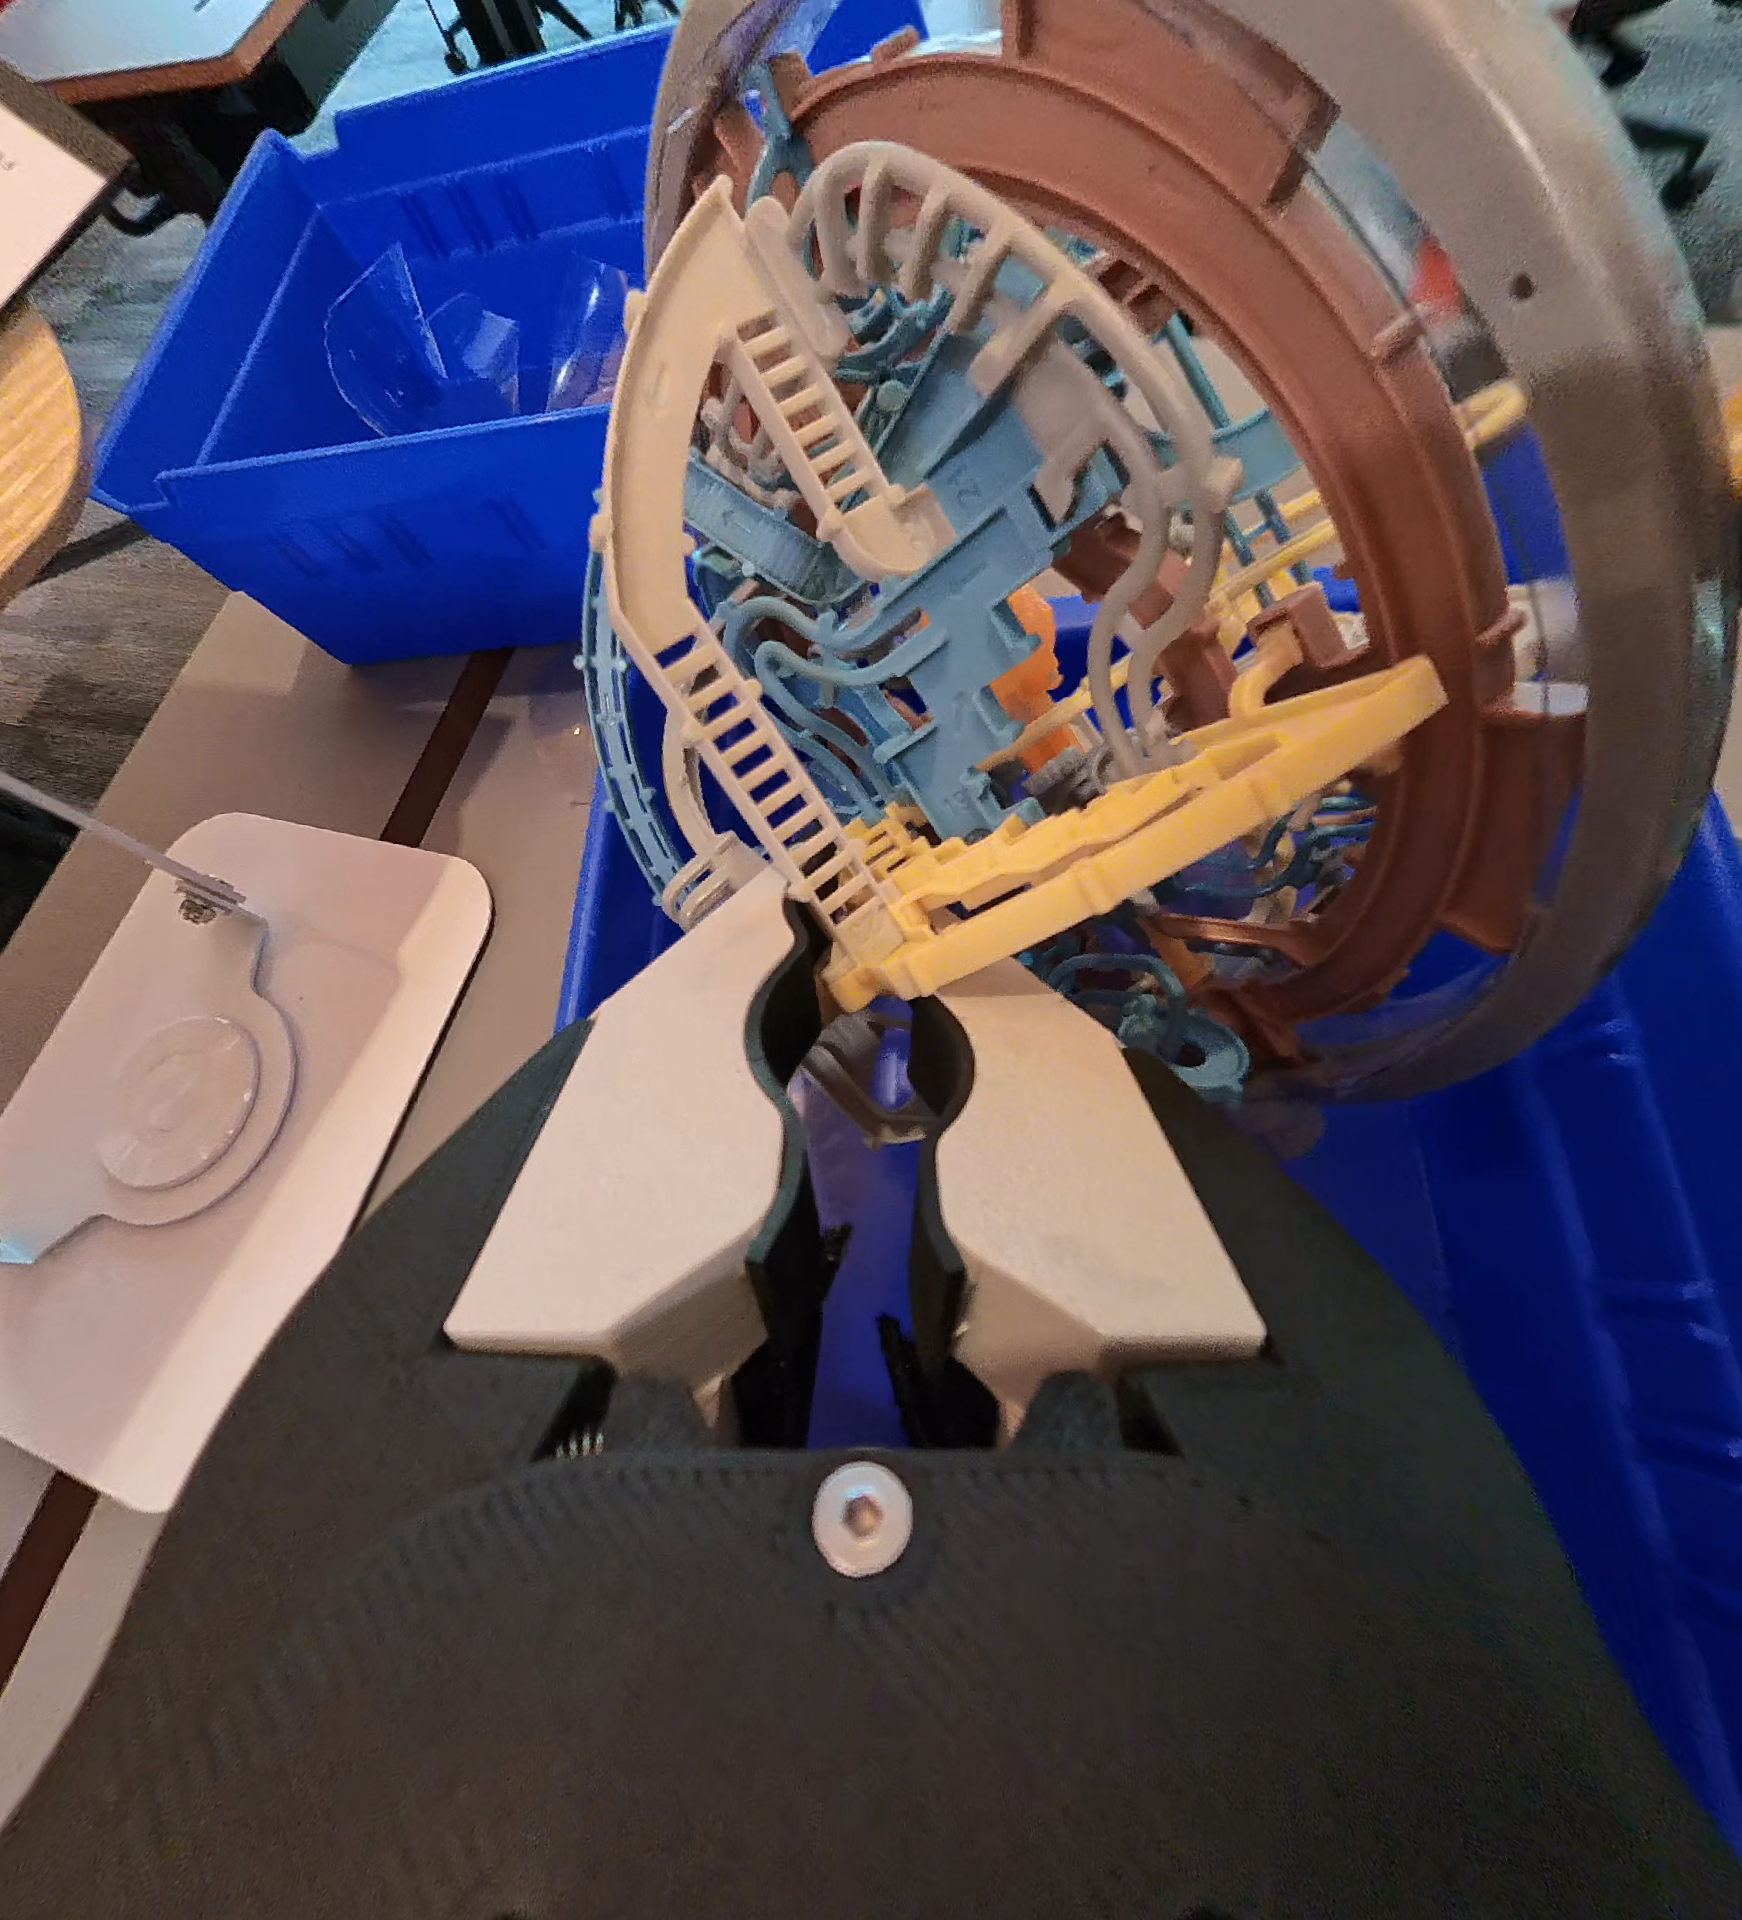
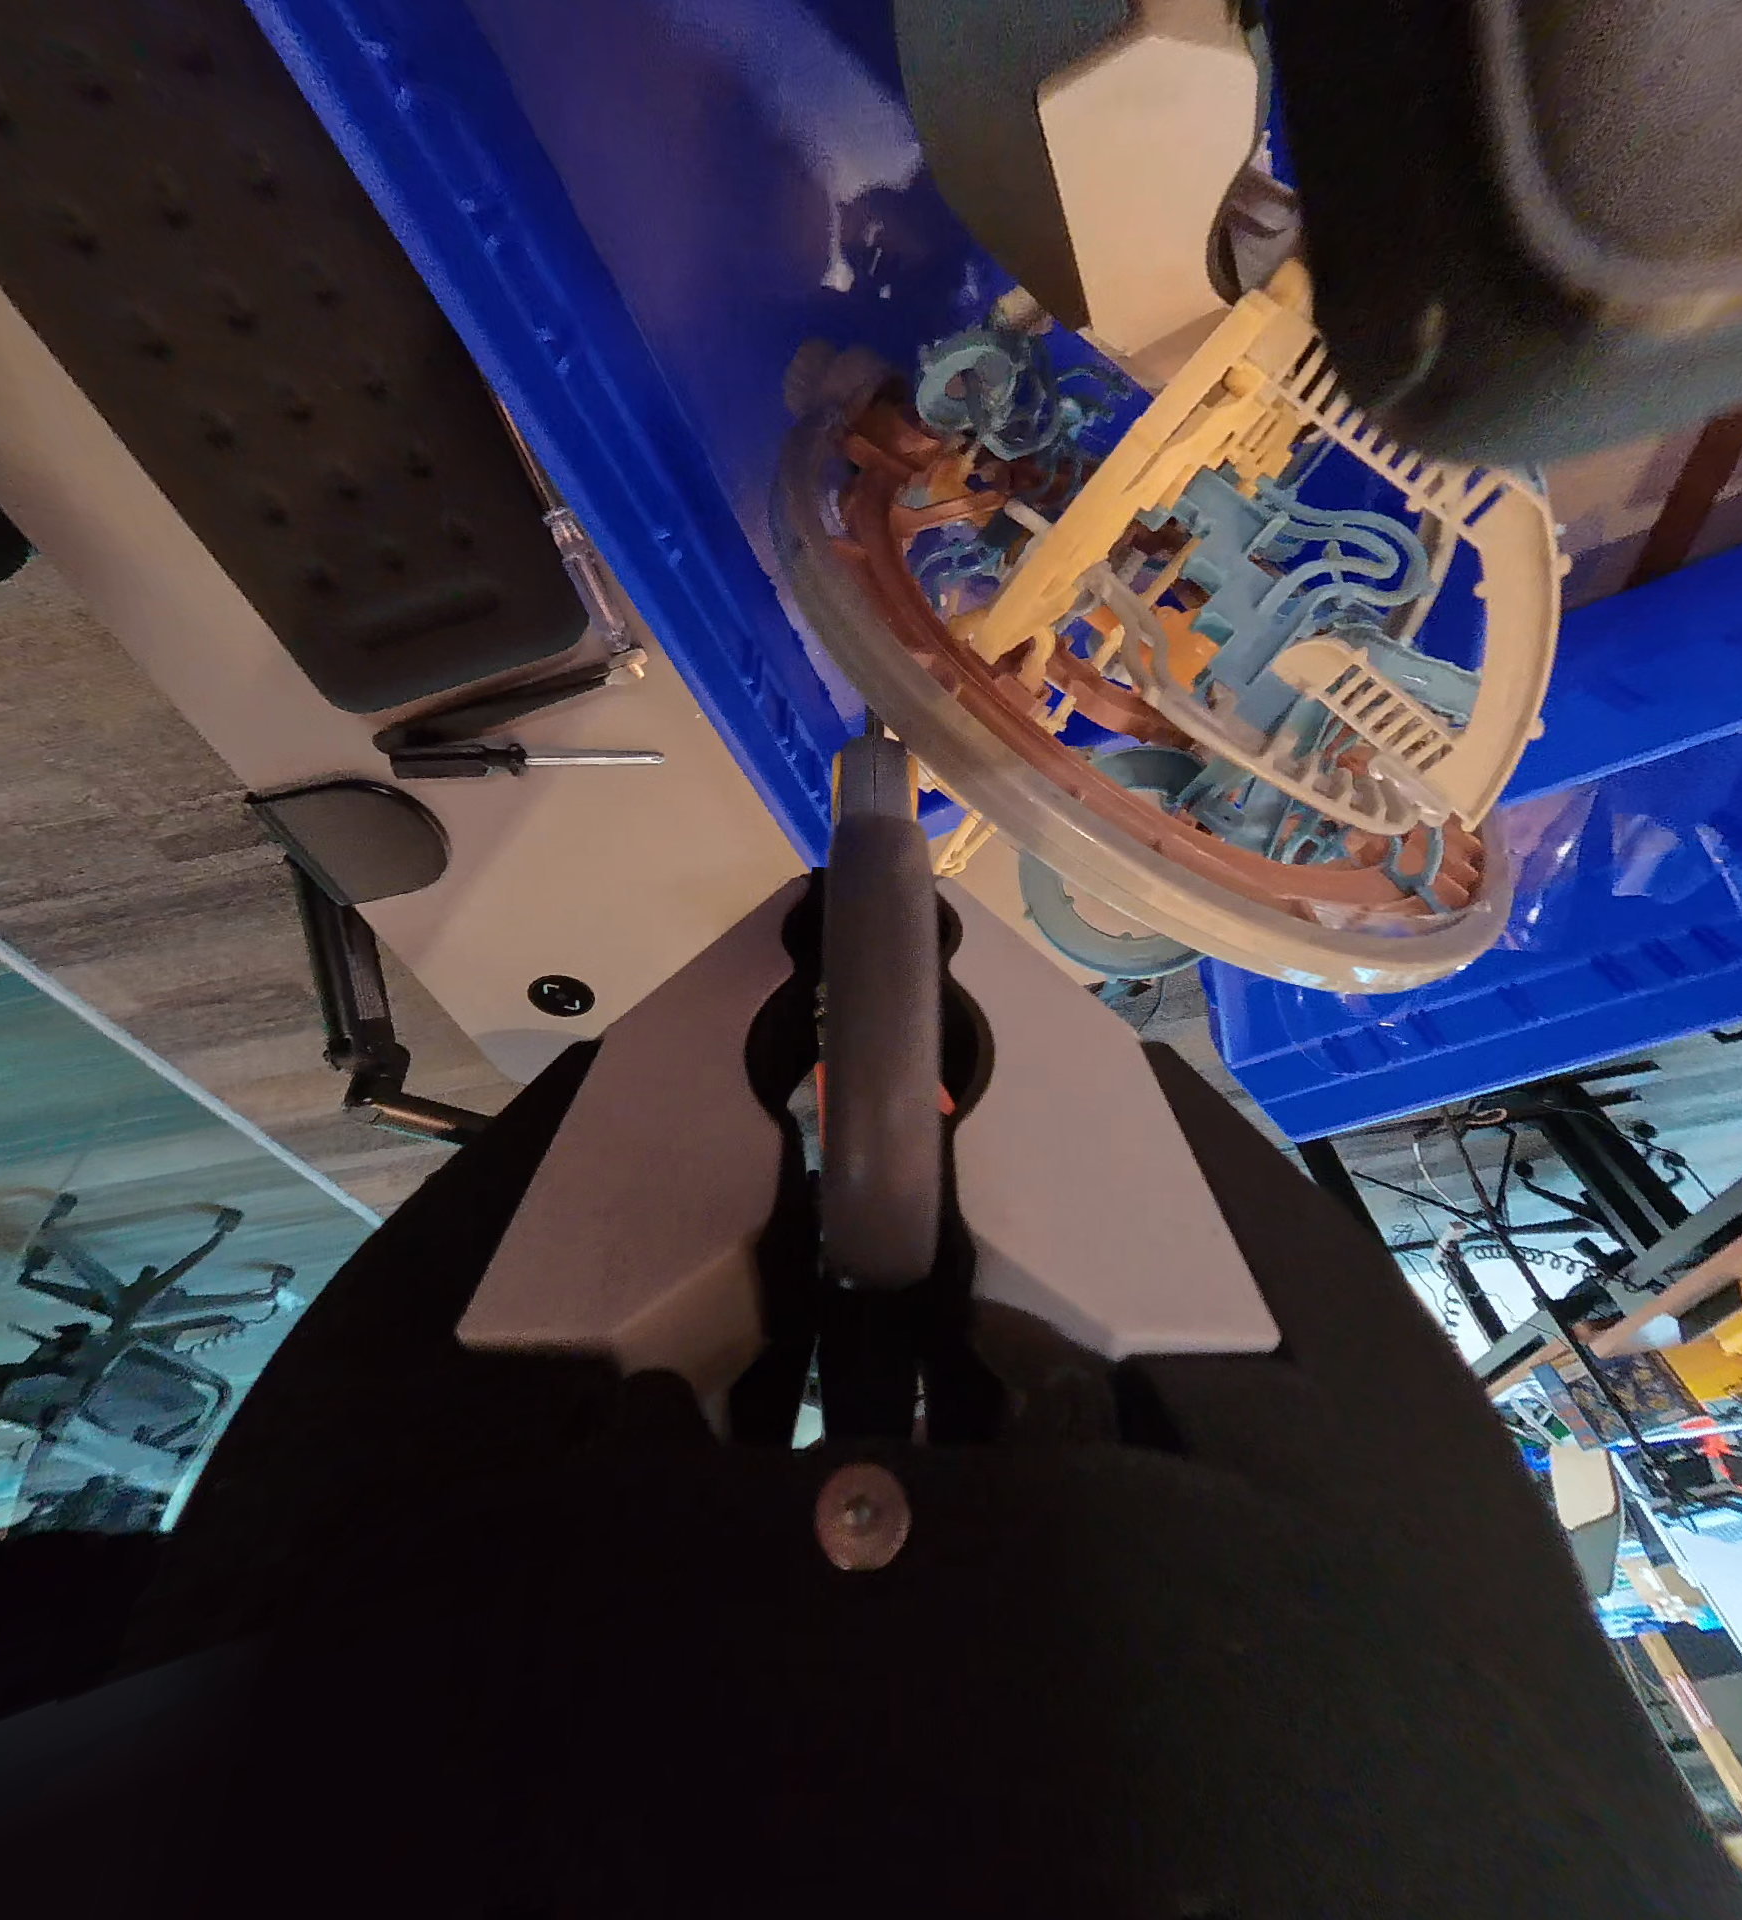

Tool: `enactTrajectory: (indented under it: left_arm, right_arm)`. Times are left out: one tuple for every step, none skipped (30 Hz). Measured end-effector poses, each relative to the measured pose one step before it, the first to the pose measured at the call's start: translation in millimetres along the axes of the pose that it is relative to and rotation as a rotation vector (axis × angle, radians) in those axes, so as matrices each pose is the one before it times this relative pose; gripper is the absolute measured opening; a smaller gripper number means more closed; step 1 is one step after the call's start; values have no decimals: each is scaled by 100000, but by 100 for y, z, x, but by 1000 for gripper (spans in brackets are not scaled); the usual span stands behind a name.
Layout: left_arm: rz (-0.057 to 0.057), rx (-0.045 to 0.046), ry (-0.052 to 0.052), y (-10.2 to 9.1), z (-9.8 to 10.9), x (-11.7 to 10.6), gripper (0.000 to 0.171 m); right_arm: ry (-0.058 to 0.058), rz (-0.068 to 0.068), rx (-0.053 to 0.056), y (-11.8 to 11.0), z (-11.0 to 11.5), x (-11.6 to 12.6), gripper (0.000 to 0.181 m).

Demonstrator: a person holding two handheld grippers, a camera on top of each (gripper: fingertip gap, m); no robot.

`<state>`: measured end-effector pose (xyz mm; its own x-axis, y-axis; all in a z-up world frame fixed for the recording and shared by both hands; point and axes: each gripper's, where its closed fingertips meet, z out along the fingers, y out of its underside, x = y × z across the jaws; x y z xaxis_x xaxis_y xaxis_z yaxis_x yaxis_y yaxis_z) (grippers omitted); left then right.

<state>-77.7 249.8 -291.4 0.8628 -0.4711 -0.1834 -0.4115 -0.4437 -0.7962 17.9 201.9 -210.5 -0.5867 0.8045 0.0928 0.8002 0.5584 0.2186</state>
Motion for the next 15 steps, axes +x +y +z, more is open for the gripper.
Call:
enactTrajectory:
  left_arm:
    - [-513,741,124,45,-29,-69,9]
    - [1914,-290,-944,24,41,41,9]
    - [-199,-380,5,14,38,-14,9]
    - [-1138,-178,730,101,13,-103,9]
    - [229,-396,-303,90,6,-100,8]
    - [-77,-307,239,25,20,39,8]
    - [130,-200,150,55,17,15,9]
    - [-682,519,835,-3,14,43,10]
    - [-699,179,295,-95,-27,-33,10]
    - [2567,-615,-1507,-131,-33,-148,10]
    - [1455,-701,-408,-174,45,-70,11]
    - [1089,-549,603,-239,109,53,11]
    - [397,-1068,1171,-268,88,70,13]
    - [989,-1617,1242,-105,-9,-43,13]
    - [975,-1331,1345,-66,-135,-47,13]
  right_arm:
    - [803,185,-99,-7,-3,88,13]
    - [-181,-12,-751,0,95,-52,14]
    - [352,-862,-1157,-149,42,-81,14]
    - [1103,-700,-1339,-247,-18,-3,13]
    - [1208,-695,-1687,-176,18,12,14]
    - [664,-1054,-1128,-183,90,-129,14]
    - [717,-1120,3,-171,199,-164,13]
    - [831,170,1335,36,147,-57,13]
    - [-124,2308,2697,234,99,68,13]
    - [-892,3070,3536,323,127,124,14]
    - [-744,2829,3913,379,173,95,13]
    - [-764,3229,3735,476,143,63,13]
    - [-835,3436,3606,481,32,56,13]
    - [-1193,3097,3682,362,-46,13,13]
    - [-1603,2654,3677,209,-91,0,13]
